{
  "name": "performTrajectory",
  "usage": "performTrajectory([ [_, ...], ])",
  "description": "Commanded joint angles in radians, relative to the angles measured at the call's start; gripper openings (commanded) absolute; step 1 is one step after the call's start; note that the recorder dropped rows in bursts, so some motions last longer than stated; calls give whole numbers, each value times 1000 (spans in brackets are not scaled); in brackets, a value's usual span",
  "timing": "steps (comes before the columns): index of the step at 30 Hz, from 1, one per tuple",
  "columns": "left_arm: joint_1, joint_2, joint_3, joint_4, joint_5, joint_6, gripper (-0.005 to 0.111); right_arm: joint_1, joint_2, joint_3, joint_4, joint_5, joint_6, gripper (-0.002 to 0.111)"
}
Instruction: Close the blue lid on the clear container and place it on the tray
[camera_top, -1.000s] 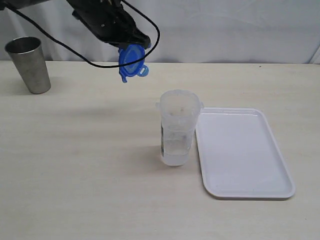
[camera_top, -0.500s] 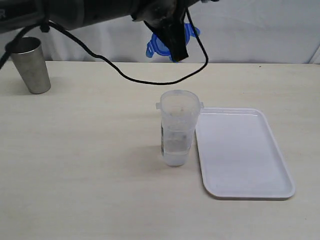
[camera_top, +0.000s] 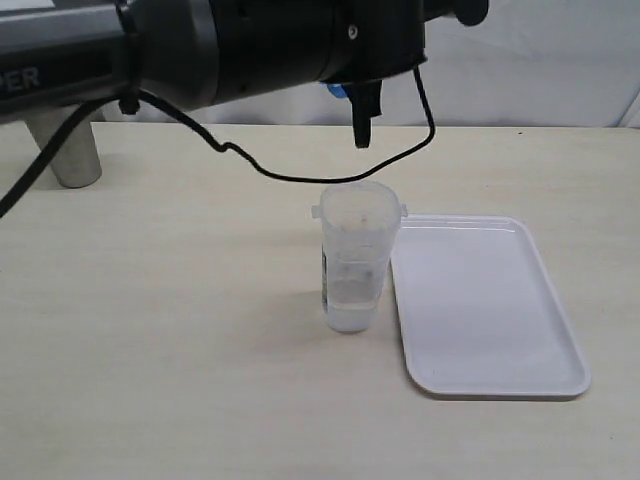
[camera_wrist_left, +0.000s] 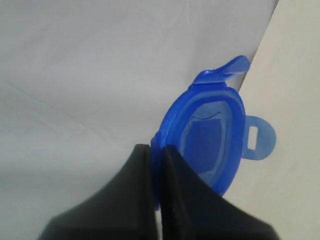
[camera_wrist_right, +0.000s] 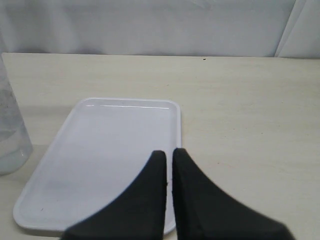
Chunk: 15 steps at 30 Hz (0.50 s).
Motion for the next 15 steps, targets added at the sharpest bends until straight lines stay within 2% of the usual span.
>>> performTrajectory([
  [1,-13,-4,165,231,11,-176,0,-1,-5,2,1,-12,2,5],
  [2,-13,-4,199,291,15,-240,0,-1,-5,2,1,-12,2,5],
  [3,-13,-4,244,380,11,-388,0,-1,-5,2,1,-12,2,5],
  [5,-15,-4,271,407,-13,-479,0,-1,-5,2,1,-12,2,5],
  [10,-66,-15,280,388,-54,-467,0,-1,-5,2,1,-12,2,5],
  [15,-90,-39,280,279,-83,-357,0,-1,-5,2,1,-12,2,5],
])
